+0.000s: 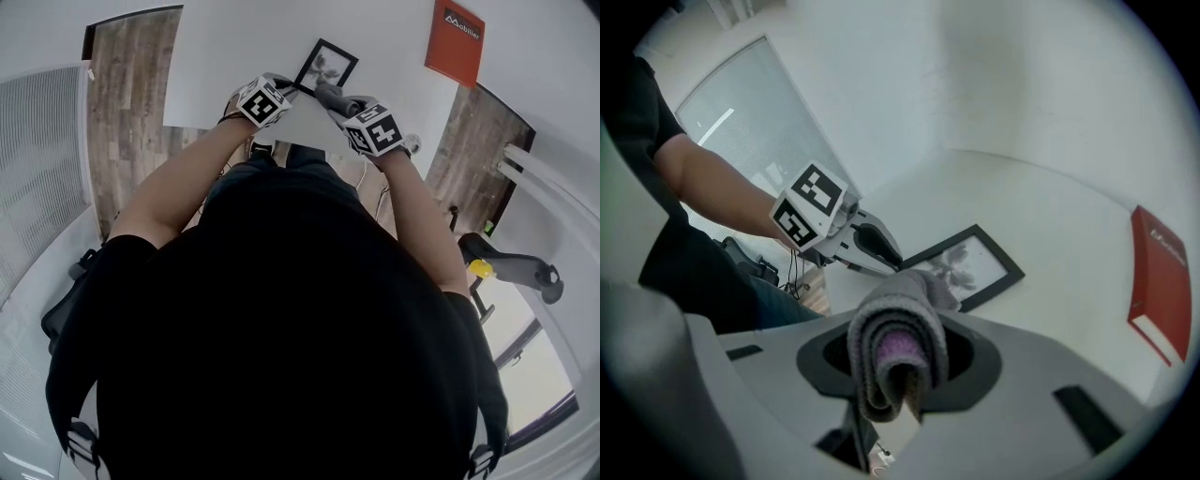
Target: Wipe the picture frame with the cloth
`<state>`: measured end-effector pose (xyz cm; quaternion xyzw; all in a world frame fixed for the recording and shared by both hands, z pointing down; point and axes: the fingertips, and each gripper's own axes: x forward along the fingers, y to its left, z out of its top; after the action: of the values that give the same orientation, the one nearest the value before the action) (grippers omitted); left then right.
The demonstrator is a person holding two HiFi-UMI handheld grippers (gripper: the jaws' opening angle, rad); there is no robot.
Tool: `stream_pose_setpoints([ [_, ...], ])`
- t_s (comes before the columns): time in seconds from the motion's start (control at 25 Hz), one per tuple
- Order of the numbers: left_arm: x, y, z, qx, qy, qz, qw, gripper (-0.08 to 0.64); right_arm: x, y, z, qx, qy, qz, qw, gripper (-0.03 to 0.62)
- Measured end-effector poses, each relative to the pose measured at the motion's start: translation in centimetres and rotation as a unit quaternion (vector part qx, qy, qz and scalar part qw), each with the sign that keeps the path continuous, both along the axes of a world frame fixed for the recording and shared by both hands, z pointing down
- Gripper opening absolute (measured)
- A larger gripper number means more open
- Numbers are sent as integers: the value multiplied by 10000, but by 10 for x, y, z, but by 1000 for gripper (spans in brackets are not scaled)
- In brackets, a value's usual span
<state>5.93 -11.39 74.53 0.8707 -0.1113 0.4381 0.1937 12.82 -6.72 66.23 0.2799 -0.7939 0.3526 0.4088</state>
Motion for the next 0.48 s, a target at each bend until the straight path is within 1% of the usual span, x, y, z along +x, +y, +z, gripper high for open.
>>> stream_pose_setpoints([
  [0.08, -1, -1, 0, -198, -23, -70, 9998, 80, 4, 2, -7, 58, 47, 66, 10000, 117],
  [0.2, -10, 1, 1, -386, -216, -59, 9990, 80, 7, 4, -17, 138, 34, 276, 9995, 118],
  [0.32, -23, 8, -4, -395, -281, 24, 9988, 80, 10, 9, -30, 231, 12, 525, 9984, 118],
  [0.48, -42, 11, -25, -390, -133, -54, 9991, 81, 15, 8, -51, 474, -25, 898, 9948, 118],
])
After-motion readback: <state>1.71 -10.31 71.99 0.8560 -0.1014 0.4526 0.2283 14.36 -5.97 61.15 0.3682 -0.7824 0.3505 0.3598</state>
